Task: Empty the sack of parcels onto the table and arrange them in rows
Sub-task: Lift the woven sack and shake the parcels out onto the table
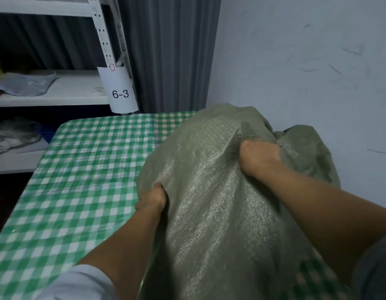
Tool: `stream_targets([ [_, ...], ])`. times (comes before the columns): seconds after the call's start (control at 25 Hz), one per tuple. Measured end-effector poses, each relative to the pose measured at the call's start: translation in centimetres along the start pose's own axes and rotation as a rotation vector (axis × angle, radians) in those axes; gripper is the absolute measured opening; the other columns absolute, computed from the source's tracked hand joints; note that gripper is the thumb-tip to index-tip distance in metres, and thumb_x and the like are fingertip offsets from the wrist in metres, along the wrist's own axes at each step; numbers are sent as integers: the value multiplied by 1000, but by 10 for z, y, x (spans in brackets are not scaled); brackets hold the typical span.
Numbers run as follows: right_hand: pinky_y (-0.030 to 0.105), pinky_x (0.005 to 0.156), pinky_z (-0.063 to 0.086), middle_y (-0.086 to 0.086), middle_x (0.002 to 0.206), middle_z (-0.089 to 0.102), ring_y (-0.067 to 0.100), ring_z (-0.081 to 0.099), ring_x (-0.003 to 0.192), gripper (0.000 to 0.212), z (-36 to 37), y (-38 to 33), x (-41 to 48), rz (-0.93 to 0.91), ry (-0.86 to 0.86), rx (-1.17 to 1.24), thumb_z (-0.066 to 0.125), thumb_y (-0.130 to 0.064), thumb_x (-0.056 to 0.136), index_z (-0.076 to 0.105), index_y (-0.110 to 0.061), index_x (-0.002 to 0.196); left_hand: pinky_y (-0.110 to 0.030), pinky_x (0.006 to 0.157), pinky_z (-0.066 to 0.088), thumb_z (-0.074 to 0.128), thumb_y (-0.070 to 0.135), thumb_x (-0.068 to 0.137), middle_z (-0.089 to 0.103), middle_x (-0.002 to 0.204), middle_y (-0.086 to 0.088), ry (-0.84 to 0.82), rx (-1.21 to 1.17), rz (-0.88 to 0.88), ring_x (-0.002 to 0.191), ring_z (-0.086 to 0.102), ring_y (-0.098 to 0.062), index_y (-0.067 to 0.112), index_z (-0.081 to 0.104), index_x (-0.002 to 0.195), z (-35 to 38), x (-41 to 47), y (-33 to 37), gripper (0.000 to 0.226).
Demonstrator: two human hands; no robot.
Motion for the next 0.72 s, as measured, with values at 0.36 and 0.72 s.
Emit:
stream_targets([
  [0.36, 38, 75, 39, 10, 123, 64, 29, 61, 114, 30, 2, -9, -4, 70, -5, 2, 37, -10, 101, 57, -11, 124, -48, 104, 46, 33, 45, 99, 63, 127, -17, -238, -278, -86, 114, 60, -36, 7, 58, 129, 22, 25, -41, 55],
  [0.72, 37, 72, 40, 14, 110, 69, 33, 68, 100, 32, -10, -11, -6, 199, 169, 257, 36, -9, 103, 53, -6, 130, -43, 97, 50, 38, 9, 98, 63, 124, -20, -55, -333, -26, 109, 59, -37, -6, 62, 123, -5, 8, -22, 38],
])
Point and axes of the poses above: each hand's wrist, its own x-axis towards the middle knuckle, its own z-axis out of the palm, y = z × x, the point moved 6 cm from there along x, towards the middle knuckle
